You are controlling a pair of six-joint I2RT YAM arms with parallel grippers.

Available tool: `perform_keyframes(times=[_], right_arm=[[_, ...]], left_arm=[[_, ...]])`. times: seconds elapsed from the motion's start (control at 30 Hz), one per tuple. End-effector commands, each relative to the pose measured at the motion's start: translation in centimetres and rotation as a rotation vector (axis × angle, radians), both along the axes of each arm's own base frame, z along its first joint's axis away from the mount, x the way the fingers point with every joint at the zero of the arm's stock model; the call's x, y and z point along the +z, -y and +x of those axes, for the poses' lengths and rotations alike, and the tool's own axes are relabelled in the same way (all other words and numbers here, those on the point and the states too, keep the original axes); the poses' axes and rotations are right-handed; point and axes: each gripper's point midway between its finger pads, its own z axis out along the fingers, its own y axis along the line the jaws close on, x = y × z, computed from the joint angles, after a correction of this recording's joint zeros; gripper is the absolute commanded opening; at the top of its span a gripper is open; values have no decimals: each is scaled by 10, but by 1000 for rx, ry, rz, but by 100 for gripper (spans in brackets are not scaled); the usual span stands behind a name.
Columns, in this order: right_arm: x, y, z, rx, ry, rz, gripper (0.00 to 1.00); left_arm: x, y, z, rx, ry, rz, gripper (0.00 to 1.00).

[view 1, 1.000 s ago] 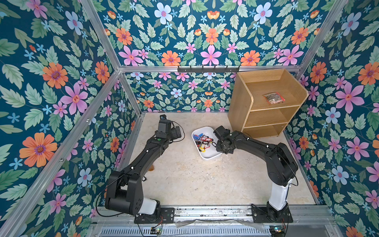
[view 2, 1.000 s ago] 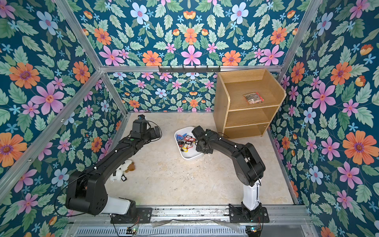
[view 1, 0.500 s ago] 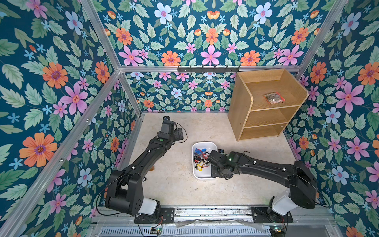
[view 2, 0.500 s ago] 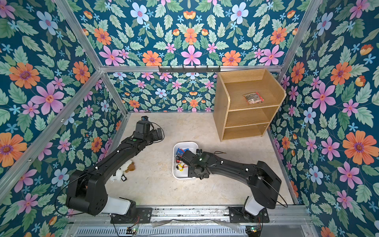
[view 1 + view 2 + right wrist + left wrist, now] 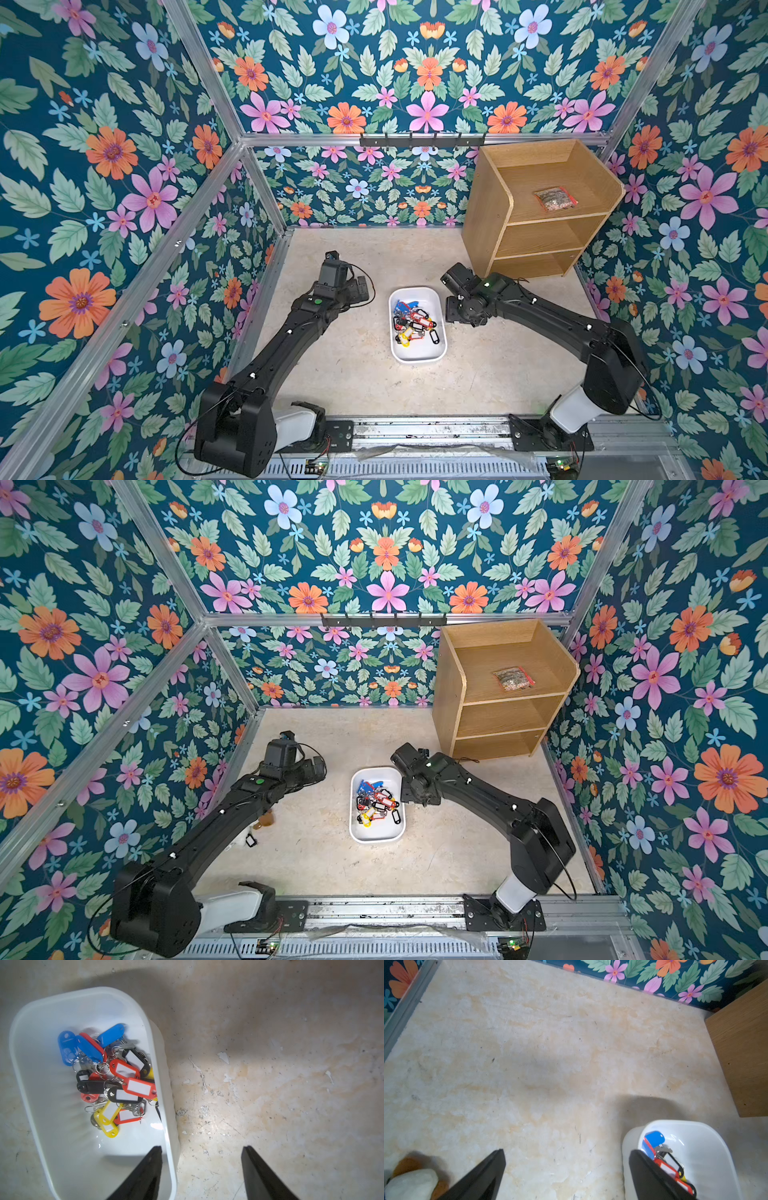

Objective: Take the keys out of the storage box
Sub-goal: Move the storage box to the center of the board.

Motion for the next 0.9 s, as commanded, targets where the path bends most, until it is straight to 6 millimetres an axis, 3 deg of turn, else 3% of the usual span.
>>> perform_keyframes(times=[0.0,0.2,0.37,0.47,0.87], right_arm=[[-11,-23,8,112,-23,25,64],[-33,-39,17,140,-58,24,56],[-55,-37,14,145,-103,-14,34],[-55,-32,7,131,-108,-17,25],[-49,-19,-43,124,-101,-48,8]], left_arm=[[1,1,-5,-11,-11,-1,99],[-10,2,-5,-16,-45,4,99],[-12,3,-5,-20,-55,5,99],[-14,3,-6,-18,-59,6,99],[-20,6,-6,-28,-77,5,99]])
